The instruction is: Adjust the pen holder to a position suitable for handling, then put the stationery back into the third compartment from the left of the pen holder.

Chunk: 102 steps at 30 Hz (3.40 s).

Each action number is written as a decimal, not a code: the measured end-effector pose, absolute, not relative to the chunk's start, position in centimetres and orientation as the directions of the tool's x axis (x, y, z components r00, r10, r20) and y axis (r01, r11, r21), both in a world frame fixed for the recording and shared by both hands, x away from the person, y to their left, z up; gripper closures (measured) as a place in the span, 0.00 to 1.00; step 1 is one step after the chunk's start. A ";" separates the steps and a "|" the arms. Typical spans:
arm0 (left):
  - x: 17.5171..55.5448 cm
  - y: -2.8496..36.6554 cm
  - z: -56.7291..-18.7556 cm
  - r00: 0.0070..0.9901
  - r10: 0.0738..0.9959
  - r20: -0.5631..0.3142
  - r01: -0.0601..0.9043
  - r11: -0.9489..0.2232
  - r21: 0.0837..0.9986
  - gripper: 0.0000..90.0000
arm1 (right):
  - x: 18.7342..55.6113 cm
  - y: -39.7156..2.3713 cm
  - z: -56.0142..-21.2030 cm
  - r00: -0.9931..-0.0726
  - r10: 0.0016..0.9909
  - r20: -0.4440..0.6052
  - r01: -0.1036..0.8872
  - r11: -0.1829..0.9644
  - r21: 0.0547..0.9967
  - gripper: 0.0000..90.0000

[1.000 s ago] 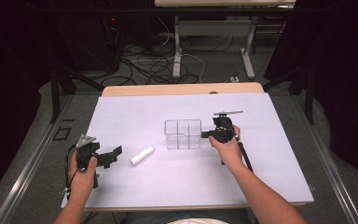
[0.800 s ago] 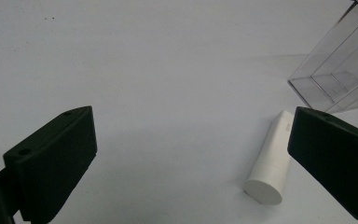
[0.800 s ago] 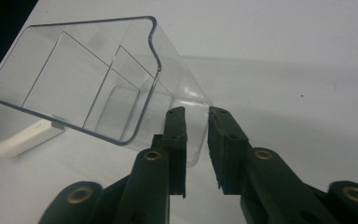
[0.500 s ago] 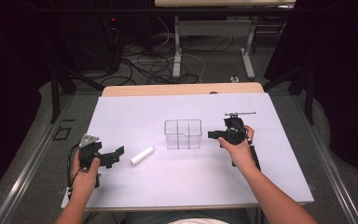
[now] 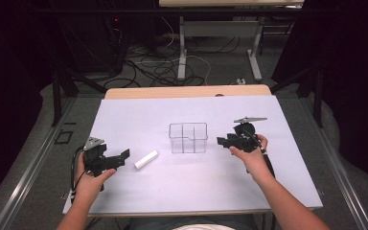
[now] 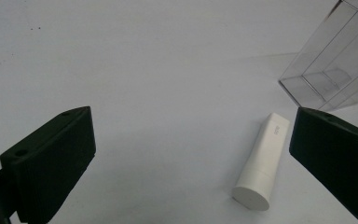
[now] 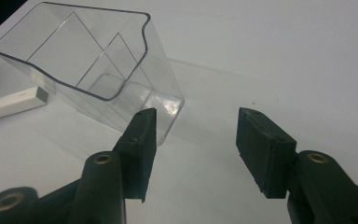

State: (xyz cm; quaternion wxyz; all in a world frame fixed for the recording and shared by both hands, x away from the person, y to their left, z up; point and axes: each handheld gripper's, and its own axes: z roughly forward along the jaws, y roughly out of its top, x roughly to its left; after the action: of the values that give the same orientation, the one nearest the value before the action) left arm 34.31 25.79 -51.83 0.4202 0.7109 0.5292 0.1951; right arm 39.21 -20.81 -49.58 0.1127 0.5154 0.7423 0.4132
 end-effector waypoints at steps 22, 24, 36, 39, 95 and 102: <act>35.5 23.2 -50.7 0.497 0.867 -0.018 0.581 -0.317 0.750 0.18 | 37.4 -23.4 -49.9 -0.508 0.844 0.169 0.609 0.214 0.764 0.31; 35.6 22.8 -50.7 0.511 0.859 -0.016 0.580 -0.332 0.744 0.18 | 37.3 -23.5 -49.9 -0.510 0.846 0.156 0.608 0.226 0.762 0.28; 36.2 20.4 -51.4 0.593 0.805 0.010 0.583 -0.438 0.684 0.30 | 37.3 -23.8 -50.0 -0.500 0.857 0.123 0.600 0.241 0.763 0.18; 36.3 19.9 -51.5 0.612 0.791 0.014 0.581 -0.462 0.670 0.34 | 37.3 -23.8 -50.1 -0.500 0.858 0.118 0.598 0.244 0.764 0.17; 36.8 18.6 -54.0 0.691 0.723 -0.007 0.628 -0.596 0.500 0.74 | 37.9 -24.2 -51.5 -0.472 0.867 0.159 0.641 0.214 0.737 0.17; 36.8 18.5 -54.0 0.697 0.717 0.001 0.620 -0.603 0.501 0.74 | 37.9 -24.3 -51.5 -0.473 0.867 0.159 0.641 0.214 0.737 0.17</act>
State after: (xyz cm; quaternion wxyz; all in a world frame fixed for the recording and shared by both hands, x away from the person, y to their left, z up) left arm 36.82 18.47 -54.05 0.2389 0.8896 0.3757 0.1014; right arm 37.87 -24.29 -51.54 0.1455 0.4924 0.7654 0.3880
